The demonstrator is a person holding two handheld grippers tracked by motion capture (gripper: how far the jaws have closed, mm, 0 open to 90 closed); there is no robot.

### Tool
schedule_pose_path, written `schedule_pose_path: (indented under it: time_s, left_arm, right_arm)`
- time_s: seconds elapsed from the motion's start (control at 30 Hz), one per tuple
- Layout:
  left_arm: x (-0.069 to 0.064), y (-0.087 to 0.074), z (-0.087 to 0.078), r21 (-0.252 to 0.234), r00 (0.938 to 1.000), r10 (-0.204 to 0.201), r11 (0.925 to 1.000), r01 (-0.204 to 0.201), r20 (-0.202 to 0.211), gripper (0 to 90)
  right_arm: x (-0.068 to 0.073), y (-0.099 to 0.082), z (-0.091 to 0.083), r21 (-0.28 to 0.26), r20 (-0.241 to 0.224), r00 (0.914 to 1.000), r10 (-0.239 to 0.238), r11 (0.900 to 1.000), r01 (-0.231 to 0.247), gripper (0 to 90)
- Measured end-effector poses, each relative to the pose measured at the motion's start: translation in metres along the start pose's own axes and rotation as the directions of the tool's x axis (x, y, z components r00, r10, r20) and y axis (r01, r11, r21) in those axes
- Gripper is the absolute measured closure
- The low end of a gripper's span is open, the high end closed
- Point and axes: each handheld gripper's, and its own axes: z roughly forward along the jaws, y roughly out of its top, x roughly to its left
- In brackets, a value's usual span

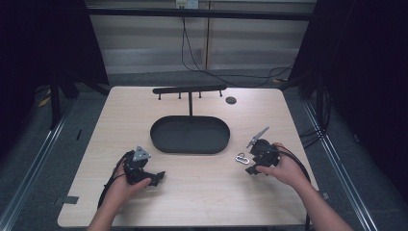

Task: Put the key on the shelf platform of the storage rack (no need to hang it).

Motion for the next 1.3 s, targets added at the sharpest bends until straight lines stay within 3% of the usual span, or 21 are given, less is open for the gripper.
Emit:
schedule_pose_path:
  time_s: [0.17,0.27,0.43,0.67,0.77,0.87,0.97,1.03,1.2,1.3]
  left_arm:
    - [0.000,0.000,0.000,0.004,1.0000,-0.001,1.0000,0.001,0.003,0.1]
    - [0.000,0.000,0.000,0.004,1.0000,-0.001,1.0000,0.001,0.003,0.1]
    - [0.000,0.000,0.000,0.004,1.0000,-0.001,1.0000,0.001,0.003,0.1]
    - [0.000,0.000,0.000,0.003,1.0000,-0.001,1.0000,0.001,0.004,0.1]
    - [0.000,0.000,0.000,0.004,1.0000,-0.001,1.0000,0.001,0.004,0.1]
    - [0.000,0.000,0.000,0.003,1.0000,-0.001,1.0000,0.001,0.005,0.1]
    - [0.000,0.000,0.000,0.003,1.0000,-0.001,1.0000,0.001,0.005,0.1]
    - [0.000,0.000,0.000,0.003,1.0000,0.000,1.0000,0.000,0.005,0.1]
    - [0.001,0.001,0.000,0.003,1.0000,0.008,1.0000,-0.008,0.004,0.1]
    - [0.001,0.001,0.000,0.003,1.0000,0.009,1.0000,-0.009,0.004,0.0]
  right_arm:
    - [-0.003,0.017,0.005,0.044,0.033,0.9967,-0.075,0.9964,0.073,44.2]
    - [-0.007,0.026,0.010,0.073,0.037,0.9959,-0.083,0.9941,0.080,47.6]
    - [-0.011,0.035,0.017,0.125,0.007,0.9950,-0.100,0.9873,0.098,52.2]
    - [-0.010,0.046,0.020,0.147,-0.014,0.9921,-0.125,0.9811,0.125,56.7]
    - [-0.008,0.049,0.022,0.164,-0.016,0.9917,-0.127,0.9782,0.128,58.7]
    - [-0.008,0.052,0.024,0.189,-0.035,0.9907,-0.132,0.9726,0.136,67.7]
    - [-0.008,0.054,0.025,0.206,-0.042,0.9903,-0.132,0.9688,0.138,68.3]
    - [-0.007,0.056,0.025,0.238,-0.036,0.9897,-0.139,0.9608,0.143,68.6]
    - [-0.005,0.056,0.025,0.260,-0.038,0.9914,-0.125,0.9567,0.131,68.7]
    - [-0.006,0.055,0.022,0.259,-0.043,0.9934,-0.107,0.9591,0.114,68.7]
